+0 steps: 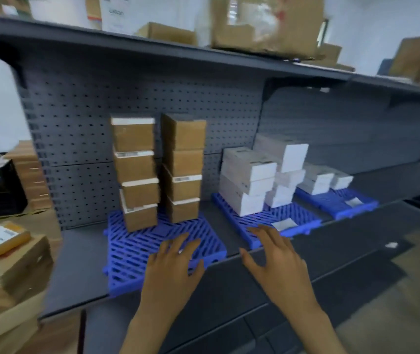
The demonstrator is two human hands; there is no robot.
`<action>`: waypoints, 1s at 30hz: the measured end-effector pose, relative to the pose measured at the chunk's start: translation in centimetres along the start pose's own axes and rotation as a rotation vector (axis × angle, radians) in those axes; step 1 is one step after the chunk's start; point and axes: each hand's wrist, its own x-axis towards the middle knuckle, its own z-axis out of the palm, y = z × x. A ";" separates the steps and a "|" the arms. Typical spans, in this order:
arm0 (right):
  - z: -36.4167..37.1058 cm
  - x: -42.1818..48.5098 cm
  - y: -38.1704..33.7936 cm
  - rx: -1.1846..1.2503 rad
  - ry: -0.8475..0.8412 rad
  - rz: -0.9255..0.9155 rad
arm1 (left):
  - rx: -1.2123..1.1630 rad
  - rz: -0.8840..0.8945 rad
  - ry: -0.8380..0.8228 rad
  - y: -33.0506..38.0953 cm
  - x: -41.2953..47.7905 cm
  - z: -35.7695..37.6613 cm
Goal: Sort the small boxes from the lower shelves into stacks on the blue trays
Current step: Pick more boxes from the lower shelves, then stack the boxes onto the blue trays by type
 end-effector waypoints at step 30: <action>-5.5 -13.0 50.4 -0.087 -0.230 0.572 | -0.126 0.443 -0.281 47.7 7.4 30.9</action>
